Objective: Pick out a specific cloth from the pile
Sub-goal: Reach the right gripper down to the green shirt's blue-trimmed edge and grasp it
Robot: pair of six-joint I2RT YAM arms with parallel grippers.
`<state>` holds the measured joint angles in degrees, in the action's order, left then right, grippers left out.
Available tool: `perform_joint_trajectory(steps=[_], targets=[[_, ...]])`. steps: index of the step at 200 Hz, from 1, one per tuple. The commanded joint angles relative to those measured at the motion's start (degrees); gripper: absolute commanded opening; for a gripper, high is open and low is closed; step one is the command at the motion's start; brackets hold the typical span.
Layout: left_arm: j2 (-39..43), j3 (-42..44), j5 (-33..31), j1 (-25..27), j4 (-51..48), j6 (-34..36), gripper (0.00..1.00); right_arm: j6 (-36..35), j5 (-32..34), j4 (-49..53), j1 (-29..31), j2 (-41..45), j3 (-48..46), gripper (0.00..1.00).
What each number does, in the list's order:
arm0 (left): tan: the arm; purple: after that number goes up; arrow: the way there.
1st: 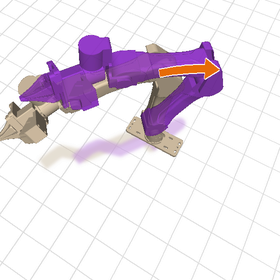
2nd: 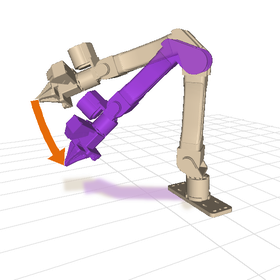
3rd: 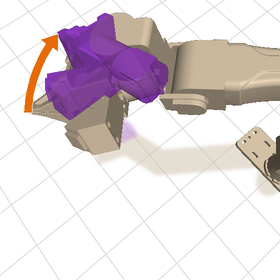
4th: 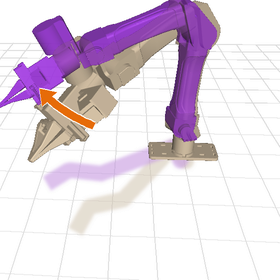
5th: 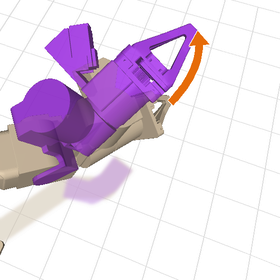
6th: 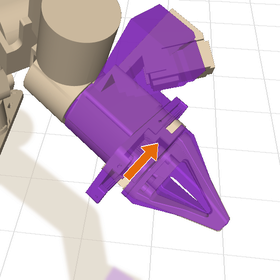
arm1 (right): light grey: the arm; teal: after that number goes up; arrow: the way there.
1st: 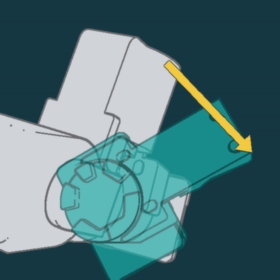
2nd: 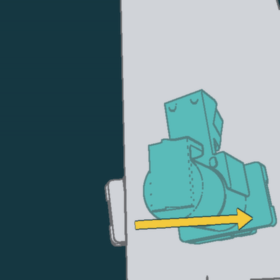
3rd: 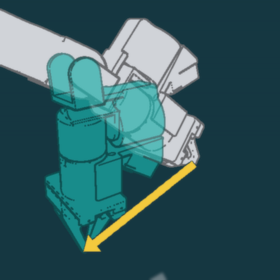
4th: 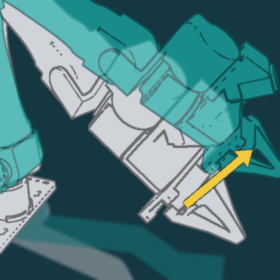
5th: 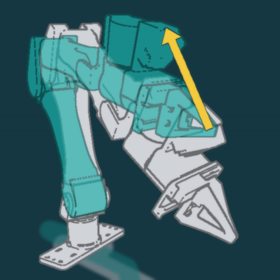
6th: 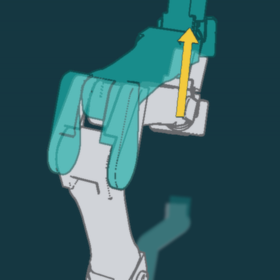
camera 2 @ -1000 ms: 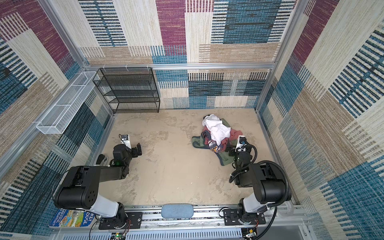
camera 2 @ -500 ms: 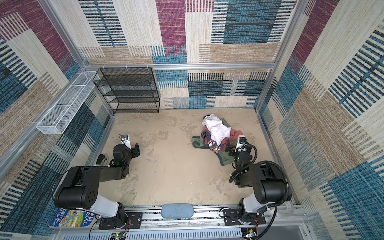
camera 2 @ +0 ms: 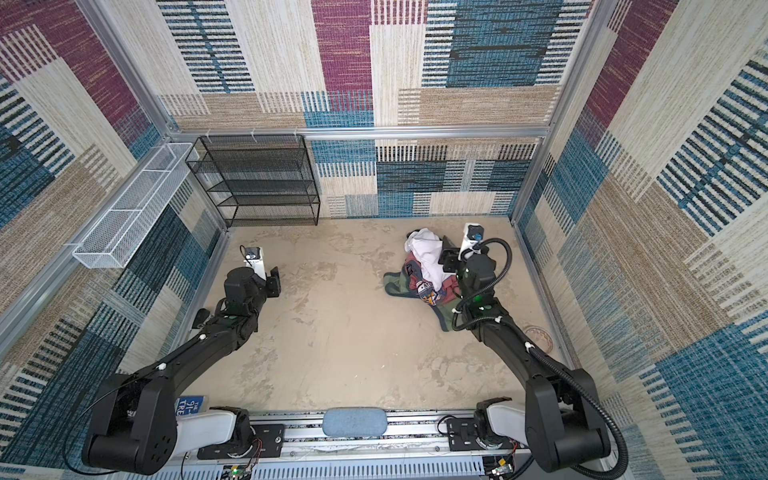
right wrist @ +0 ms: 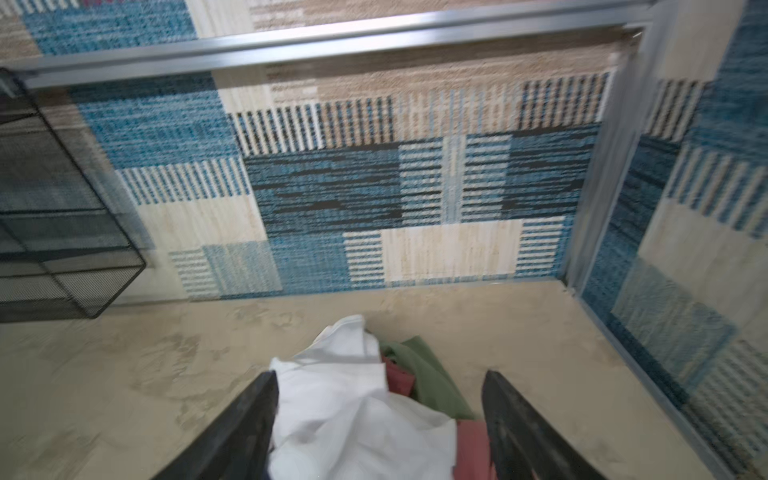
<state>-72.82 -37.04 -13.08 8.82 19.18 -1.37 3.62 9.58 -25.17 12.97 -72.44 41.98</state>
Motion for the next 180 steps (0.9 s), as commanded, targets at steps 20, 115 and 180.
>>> perform_joint_trajectory(steps=[20,115,180], targets=[[-0.36,-7.17,3.39,2.07,-12.21,-6.98,0.6,3.02,-1.04,20.12,10.28,-8.21,8.6,0.69],[-1.41,-10.35,7.5,2.34,-17.78,-12.77,0.6,7.64,0.04,24.01,18.69,-30.15,20.2,0.68],[-2.75,-10.58,8.49,2.34,-17.54,-13.58,0.6,9.11,0.84,26.39,18.76,-37.51,24.82,0.65]])
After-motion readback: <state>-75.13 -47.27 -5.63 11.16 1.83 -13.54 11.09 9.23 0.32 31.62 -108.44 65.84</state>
